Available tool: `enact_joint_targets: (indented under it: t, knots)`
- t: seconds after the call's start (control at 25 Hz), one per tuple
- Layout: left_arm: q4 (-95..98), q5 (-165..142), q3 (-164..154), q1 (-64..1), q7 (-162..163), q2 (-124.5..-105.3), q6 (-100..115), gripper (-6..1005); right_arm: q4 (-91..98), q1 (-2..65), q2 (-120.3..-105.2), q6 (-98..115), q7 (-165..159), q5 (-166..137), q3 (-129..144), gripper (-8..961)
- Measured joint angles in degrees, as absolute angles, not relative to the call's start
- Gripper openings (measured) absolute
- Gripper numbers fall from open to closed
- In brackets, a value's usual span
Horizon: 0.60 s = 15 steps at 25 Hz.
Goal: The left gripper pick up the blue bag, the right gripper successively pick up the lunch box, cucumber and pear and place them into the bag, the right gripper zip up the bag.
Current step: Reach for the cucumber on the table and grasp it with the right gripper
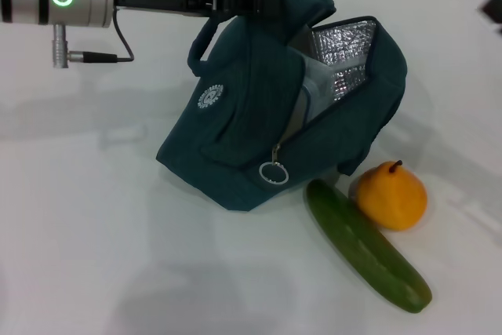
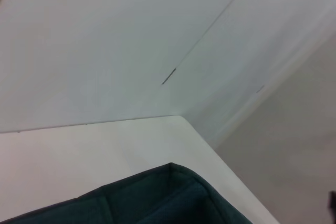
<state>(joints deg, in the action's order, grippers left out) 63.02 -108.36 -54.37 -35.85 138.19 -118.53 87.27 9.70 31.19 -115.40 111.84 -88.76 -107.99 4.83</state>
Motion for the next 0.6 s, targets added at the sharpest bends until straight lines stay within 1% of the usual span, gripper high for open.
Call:
enact_joint_targets:
  t: [0.28,0.44,0.6]
  knots:
    - [62.73,-108.90,-54.26,-34.91,137.26,-118.52,86.03,50,12.90,27.01,-115.06,122.84,-82.46,-103.63,7.20,630]
    - [62.73,-108.92,-54.07,-34.00,136.77,-118.47,85.36,50,18.19,26.50,-114.49,123.67,-83.94,-101.85,21.91,615]
    - [62.74,-108.92,-54.06,-34.12,136.55,-118.14,85.10,50,26.91,24.99,-114.62,123.44,-88.72,-100.39,34.99,601]
